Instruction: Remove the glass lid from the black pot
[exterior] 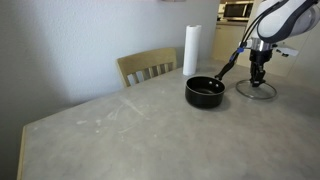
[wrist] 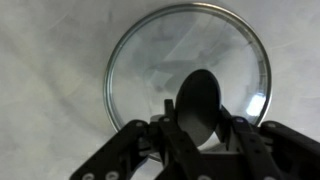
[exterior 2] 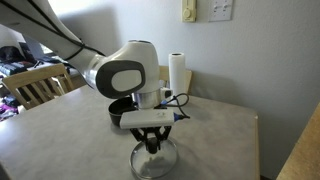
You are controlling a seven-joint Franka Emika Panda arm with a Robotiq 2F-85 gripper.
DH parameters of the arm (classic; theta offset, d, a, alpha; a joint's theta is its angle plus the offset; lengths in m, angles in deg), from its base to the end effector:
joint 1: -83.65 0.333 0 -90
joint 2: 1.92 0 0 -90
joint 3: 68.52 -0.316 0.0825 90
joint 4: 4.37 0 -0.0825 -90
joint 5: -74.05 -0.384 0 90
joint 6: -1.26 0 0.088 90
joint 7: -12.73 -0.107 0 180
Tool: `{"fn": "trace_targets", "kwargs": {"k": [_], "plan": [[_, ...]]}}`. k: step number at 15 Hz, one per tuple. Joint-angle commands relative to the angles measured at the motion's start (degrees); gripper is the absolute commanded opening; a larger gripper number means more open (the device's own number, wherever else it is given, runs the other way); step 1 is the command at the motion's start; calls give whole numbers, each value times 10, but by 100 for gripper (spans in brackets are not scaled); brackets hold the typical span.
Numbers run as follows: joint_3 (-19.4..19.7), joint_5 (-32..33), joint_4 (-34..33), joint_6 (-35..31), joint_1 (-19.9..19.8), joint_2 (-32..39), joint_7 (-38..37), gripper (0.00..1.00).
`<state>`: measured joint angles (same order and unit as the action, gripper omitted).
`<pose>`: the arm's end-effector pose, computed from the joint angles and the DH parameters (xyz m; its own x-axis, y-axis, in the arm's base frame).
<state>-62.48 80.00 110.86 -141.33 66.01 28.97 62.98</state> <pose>0.5474 -0.2389 0.1784 0.8402 0.5269 -0.1280 0.5334 -0.8456 0.0207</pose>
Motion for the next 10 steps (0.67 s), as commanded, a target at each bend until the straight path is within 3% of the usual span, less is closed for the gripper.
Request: {"fn": "trace_targets", "kwargs": {"k": [1,2,3,7,10], "plan": [[-5,-1,-11,-2,-5,6,-19,48],[-6,-1,-10,-2,-6,4,-21,56],[-8,-1,-8,-5,-7,2,-20,71],[-10,-2,-5,2,-6,-12,-22,98],[-4,7,4,13,4,-43,-40,100]]}}
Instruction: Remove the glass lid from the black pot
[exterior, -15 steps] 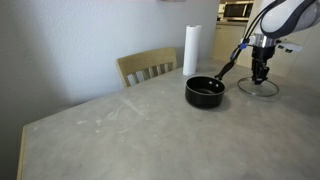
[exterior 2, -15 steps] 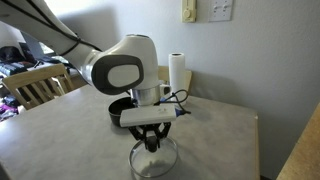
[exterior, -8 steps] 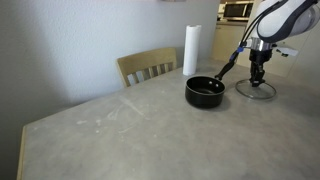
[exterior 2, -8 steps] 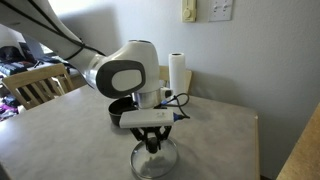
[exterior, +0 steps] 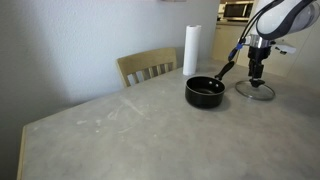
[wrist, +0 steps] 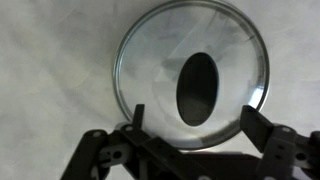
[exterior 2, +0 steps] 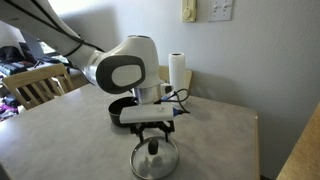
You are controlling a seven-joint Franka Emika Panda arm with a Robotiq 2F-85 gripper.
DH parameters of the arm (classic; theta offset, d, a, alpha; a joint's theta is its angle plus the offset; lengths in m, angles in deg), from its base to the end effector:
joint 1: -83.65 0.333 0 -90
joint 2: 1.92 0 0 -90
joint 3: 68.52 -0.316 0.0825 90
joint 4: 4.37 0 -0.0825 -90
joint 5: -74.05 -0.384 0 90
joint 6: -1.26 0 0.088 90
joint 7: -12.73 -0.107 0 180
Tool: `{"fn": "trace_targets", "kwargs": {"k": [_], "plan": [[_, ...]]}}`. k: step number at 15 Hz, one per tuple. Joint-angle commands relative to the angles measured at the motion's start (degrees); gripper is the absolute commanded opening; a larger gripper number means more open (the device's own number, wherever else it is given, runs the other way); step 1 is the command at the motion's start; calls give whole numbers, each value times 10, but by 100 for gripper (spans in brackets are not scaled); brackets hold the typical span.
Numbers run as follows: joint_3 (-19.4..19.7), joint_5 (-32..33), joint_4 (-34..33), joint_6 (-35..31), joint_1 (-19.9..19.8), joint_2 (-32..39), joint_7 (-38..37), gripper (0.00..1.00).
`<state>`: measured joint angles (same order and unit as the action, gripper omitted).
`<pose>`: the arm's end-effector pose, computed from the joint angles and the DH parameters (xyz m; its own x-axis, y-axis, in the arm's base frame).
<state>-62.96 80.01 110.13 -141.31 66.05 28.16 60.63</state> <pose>0.5559 -0.2362 0.1913 0.8602 0.4987 -0.1070 0.5051 -0.8620 0.0435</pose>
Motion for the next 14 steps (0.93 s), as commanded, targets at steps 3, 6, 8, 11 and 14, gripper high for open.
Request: {"fn": "trace_targets", "kwargs": {"k": [3,6,8,11,14], "plan": [[10,26,14,32,18,-73,-43,100],[8,39,11,64,27,-112,-62,100],[4,35,7,87,31,-133,-65,100],[-5,8,-2,144,36,-158,-55,100],[2,19,-3,117,40,-148,-61,100]]}}
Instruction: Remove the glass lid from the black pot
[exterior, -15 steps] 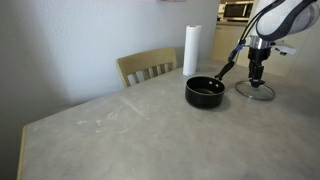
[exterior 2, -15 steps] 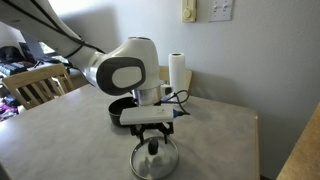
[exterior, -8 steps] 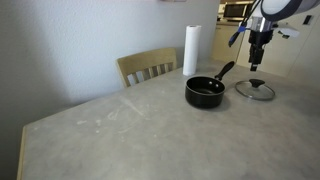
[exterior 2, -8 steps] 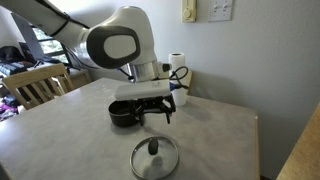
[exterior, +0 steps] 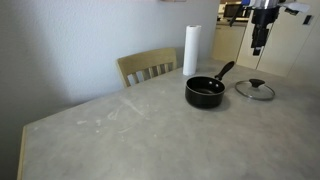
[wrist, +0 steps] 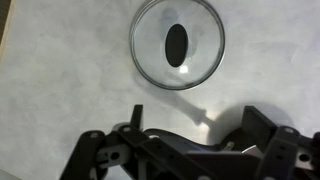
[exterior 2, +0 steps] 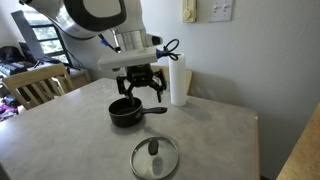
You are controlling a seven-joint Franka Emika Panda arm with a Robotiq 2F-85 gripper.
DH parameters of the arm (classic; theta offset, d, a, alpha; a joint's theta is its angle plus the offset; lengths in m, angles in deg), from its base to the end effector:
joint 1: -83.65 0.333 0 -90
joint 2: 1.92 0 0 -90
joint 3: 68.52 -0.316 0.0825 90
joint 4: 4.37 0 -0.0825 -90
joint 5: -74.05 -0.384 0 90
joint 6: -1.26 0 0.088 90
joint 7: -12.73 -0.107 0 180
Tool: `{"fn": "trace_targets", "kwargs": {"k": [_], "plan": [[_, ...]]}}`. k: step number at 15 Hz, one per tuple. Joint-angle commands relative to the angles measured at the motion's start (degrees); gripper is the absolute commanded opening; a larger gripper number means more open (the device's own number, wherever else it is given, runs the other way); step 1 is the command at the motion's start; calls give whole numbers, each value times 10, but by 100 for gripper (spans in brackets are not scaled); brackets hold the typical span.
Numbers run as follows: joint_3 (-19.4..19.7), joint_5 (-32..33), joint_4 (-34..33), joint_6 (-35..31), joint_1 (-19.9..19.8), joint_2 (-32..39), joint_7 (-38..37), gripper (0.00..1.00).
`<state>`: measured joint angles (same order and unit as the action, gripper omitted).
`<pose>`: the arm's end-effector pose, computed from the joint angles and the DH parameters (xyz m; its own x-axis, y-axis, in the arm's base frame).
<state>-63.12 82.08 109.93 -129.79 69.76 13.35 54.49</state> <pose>0.5680 -0.2001 0.3313 0.8835 0.4627 -0.0734 0.4683 -0.8765 0.1118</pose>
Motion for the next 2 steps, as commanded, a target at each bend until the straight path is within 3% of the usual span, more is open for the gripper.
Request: {"fn": "trace_targets", "kwargs": {"k": [1,2], "plan": [[3,-1,-1,1,3,1,1,100],[4,-1,-1,1,3,3,1,100]]}}
